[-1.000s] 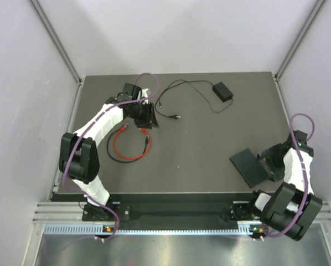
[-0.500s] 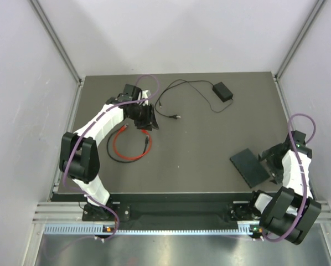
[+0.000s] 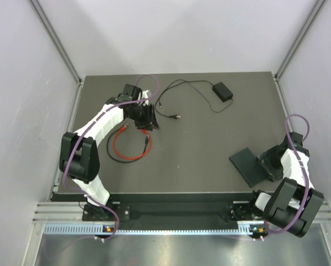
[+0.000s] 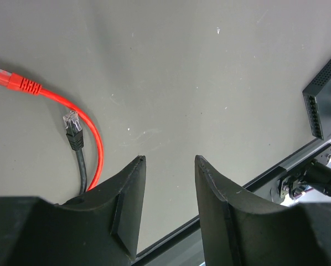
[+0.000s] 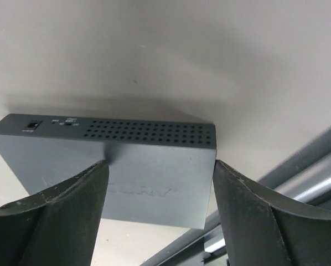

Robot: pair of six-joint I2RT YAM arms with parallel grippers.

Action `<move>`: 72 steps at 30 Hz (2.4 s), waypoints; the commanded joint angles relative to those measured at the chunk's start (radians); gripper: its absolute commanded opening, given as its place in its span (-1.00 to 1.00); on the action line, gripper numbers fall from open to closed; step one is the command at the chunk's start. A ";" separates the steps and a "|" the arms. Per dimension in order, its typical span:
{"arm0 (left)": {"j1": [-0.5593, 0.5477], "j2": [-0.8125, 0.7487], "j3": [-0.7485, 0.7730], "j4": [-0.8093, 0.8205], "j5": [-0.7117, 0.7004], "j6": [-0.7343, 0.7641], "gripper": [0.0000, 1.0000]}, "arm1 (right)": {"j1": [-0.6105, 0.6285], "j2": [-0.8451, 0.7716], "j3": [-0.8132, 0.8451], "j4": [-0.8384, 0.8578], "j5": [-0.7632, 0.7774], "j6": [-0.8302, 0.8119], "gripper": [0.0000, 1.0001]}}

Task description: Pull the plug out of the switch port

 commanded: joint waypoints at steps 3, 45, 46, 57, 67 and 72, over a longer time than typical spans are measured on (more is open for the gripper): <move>0.005 -0.046 0.006 0.013 0.026 0.010 -0.09 | 0.015 0.053 0.009 0.148 -0.083 -0.081 0.42; -0.179 0.140 0.203 -0.019 0.173 -0.077 -0.11 | 0.287 0.360 0.220 0.280 -0.378 -0.316 0.45; -0.177 0.140 0.203 -0.026 0.170 -0.077 -0.11 | 0.287 0.354 0.206 0.300 -0.392 -0.311 0.44; -0.177 0.111 0.172 -0.068 0.123 -0.039 -0.11 | 0.389 0.413 0.202 0.392 -0.364 -0.272 0.06; -0.177 0.058 0.121 -0.082 0.073 -0.031 -0.11 | 0.551 0.611 0.416 0.348 -0.238 -0.297 -0.08; -0.177 0.046 0.106 -0.083 0.063 -0.034 -0.11 | 0.566 0.662 0.488 0.328 -0.215 -0.321 -0.08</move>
